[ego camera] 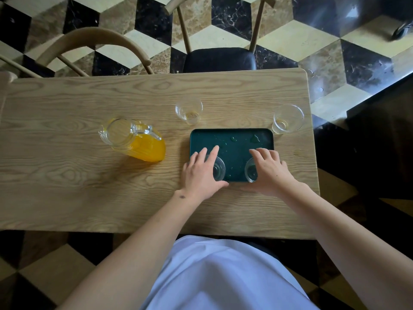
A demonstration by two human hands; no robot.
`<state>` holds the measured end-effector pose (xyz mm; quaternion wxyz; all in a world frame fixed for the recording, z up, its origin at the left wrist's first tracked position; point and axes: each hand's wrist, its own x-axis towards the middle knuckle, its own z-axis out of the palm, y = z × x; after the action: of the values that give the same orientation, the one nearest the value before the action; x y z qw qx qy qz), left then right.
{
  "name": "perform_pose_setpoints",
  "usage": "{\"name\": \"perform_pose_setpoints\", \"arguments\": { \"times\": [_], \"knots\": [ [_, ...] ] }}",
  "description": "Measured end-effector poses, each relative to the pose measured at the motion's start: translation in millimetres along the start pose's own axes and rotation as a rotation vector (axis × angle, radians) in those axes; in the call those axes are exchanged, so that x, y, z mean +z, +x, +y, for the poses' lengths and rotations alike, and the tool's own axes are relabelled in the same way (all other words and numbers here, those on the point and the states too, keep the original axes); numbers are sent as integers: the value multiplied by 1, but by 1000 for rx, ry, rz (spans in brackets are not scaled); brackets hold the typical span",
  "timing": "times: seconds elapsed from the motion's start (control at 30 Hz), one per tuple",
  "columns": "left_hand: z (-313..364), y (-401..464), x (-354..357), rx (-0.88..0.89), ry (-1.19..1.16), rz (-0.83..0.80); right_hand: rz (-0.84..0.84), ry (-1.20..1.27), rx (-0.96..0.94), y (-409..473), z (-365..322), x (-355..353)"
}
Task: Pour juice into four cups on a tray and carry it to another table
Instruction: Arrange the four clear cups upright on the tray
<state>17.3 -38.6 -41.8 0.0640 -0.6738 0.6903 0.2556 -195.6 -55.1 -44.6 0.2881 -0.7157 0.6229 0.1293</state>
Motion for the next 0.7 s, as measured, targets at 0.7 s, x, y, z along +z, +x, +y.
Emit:
{"name": "perform_pose_setpoints", "arguments": {
  "times": [0.7],
  "knots": [
    [-24, 157, -95, -351, 69, -41, 51, 176, 435, 116, 82, -98]
  ]
}}
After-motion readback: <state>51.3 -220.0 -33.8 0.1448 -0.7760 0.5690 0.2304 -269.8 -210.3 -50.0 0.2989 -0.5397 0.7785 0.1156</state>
